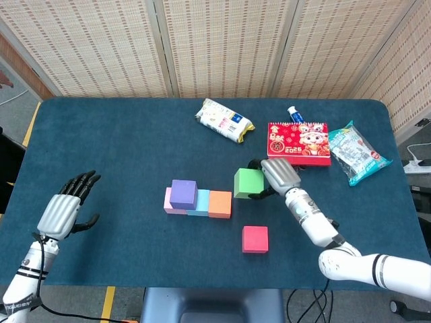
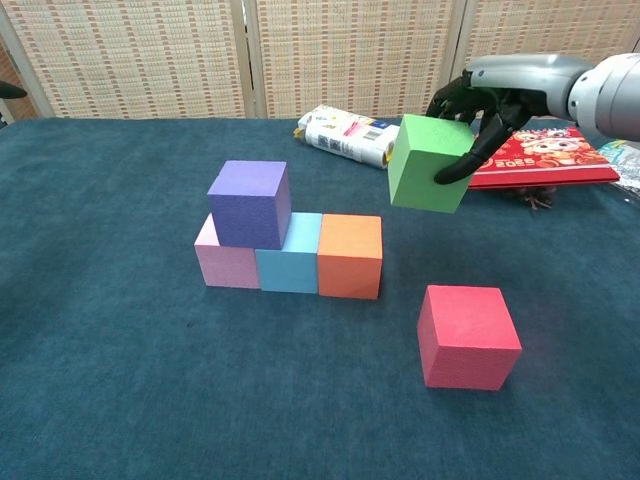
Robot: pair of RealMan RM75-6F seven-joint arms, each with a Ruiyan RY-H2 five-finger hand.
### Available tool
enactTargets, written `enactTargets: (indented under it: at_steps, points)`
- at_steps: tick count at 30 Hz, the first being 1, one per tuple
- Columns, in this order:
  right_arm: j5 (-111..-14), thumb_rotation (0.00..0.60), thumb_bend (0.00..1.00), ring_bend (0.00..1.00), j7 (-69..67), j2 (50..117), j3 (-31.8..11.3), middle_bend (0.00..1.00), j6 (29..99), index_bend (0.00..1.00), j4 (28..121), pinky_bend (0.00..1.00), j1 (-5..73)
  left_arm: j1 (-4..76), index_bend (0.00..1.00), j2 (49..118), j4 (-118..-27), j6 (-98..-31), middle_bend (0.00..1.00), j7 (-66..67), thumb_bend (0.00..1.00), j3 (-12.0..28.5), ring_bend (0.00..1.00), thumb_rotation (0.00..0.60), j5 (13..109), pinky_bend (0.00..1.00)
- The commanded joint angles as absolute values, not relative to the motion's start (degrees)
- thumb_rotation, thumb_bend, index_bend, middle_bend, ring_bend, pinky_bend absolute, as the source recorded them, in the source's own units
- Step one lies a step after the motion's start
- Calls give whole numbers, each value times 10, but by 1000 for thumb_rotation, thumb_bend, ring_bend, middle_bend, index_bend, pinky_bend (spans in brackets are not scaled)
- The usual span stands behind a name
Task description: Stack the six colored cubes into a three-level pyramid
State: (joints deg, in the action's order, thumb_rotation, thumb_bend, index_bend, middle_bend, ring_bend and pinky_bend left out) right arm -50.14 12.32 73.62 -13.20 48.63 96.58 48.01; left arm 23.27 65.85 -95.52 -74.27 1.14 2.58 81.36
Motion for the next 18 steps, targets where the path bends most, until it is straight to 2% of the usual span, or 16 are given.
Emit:
enactTargets:
  at_steps: [1,6,18]
  points:
    - [-474,600,325,489,150,721,-131,574,489,592,1011,588,489,228,7,664,-948,-755,25,27,325,28,0,600,822,118]
    - [-411,600,325,489,215,761,-129,574,525,592,1028,589,522,216,13,679,-933,-780,26,46,324,27,0,600,841,118]
    - [-303,600,325,488,290,838,-147,574,585,591,1023,589,579,202,13,685,-919,-785,26,19,323,20,0,600,863,117]
